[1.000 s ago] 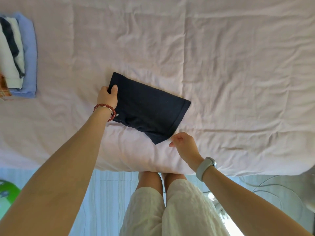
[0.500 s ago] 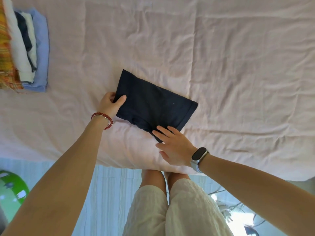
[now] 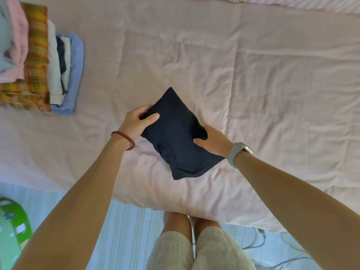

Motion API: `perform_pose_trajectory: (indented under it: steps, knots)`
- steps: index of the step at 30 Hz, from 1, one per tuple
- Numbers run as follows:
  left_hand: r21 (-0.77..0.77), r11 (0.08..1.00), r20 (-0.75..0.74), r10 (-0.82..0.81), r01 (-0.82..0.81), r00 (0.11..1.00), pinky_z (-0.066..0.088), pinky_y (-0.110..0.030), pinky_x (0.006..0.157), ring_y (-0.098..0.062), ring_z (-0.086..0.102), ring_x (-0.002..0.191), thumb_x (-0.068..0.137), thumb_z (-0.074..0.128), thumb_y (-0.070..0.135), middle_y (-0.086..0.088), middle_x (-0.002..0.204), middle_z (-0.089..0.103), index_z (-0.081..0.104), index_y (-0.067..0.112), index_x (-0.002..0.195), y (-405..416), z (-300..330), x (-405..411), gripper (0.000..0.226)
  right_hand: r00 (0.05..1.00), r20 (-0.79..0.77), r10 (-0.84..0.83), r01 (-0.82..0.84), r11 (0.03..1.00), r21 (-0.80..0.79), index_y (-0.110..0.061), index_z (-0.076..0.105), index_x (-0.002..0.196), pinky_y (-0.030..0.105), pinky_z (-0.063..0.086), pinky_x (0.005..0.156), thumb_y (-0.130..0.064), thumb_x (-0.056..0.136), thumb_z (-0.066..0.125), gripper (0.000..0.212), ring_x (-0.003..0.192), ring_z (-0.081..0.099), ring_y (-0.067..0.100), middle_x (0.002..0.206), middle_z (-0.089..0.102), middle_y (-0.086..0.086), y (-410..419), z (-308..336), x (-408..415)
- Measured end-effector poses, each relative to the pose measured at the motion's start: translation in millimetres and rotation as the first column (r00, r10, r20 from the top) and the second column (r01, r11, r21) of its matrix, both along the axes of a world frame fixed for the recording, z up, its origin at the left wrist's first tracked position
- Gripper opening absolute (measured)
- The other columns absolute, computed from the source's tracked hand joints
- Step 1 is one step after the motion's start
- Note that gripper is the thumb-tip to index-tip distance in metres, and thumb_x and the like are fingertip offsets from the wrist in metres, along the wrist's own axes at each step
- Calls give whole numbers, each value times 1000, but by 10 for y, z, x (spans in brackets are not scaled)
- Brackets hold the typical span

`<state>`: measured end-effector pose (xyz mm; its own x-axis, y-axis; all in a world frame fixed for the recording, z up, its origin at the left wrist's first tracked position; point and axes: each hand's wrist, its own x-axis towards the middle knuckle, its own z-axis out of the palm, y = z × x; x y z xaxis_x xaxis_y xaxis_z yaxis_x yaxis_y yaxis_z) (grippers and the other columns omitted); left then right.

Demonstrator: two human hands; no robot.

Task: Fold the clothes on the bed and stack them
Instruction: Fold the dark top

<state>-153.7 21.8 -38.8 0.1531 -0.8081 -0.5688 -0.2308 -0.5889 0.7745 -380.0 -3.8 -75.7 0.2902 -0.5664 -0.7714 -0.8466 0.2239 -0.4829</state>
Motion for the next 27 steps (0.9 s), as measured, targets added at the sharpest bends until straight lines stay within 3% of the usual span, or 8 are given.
perform_pose_trajectory:
  steps: [4,6,8,12,15,19,23,27]
  knots:
    - [19,988,-20,-155,156,988,46,-16,86,-8,57,101,88,62,14,10,106,62,60,22,113,-313,85,-4,26,945,221,-241,180,947,265,-15,53,108,29,43,79,-25,91,57,20,89,56,17,94,60,-2,398,291,-62]
    - [10,977,73,-213,213,974,43,-21,93,-8,54,103,87,64,17,7,109,59,58,20,120,-459,72,-93,35,960,176,-220,162,942,294,-15,53,115,29,46,83,-31,92,55,29,93,55,14,103,60,-3,580,310,-119]
    - [7,985,225,-171,174,959,42,-24,94,-12,53,106,87,62,19,0,117,56,51,17,128,-511,18,-191,42,996,3,-87,84,973,214,-14,48,125,25,44,84,-34,94,50,37,102,54,17,119,55,1,649,226,-209]
    - [25,986,334,149,-167,931,41,-30,96,-23,49,118,91,56,23,-9,134,45,43,13,133,-103,-119,-247,44,977,-96,-192,175,971,-164,-13,42,133,31,41,97,-28,96,46,40,119,49,25,132,47,6,471,162,-279]
    - [130,890,328,377,-437,866,42,-29,87,-25,52,109,89,59,27,-9,126,47,44,8,130,534,-201,-325,46,995,-56,-79,44,883,-466,-13,42,135,37,33,105,-25,96,45,41,126,40,26,137,44,6,149,148,-115]
    - [297,709,337,548,-639,765,44,-38,68,-25,46,64,86,63,31,-14,69,47,48,-3,79,1198,-366,-556,38,953,-117,279,-296,775,-559,-11,31,142,38,21,112,-25,99,37,46,135,30,25,145,36,7,-334,6,260]
    - [625,541,148,626,-563,766,45,-31,65,-24,56,71,84,54,56,-10,80,60,54,6,79,1369,-391,-791,50,860,-207,466,-509,761,-403,-12,17,147,42,25,106,-31,101,26,50,131,33,31,144,38,11,-512,-154,551]
    - [688,375,-69,886,-621,459,50,-33,78,-25,62,92,84,59,51,-6,116,62,55,11,109,1306,-441,-948,47,887,-285,363,-451,811,-372,-11,42,131,42,32,96,-37,101,26,43,116,46,33,128,51,12,-504,-95,612]
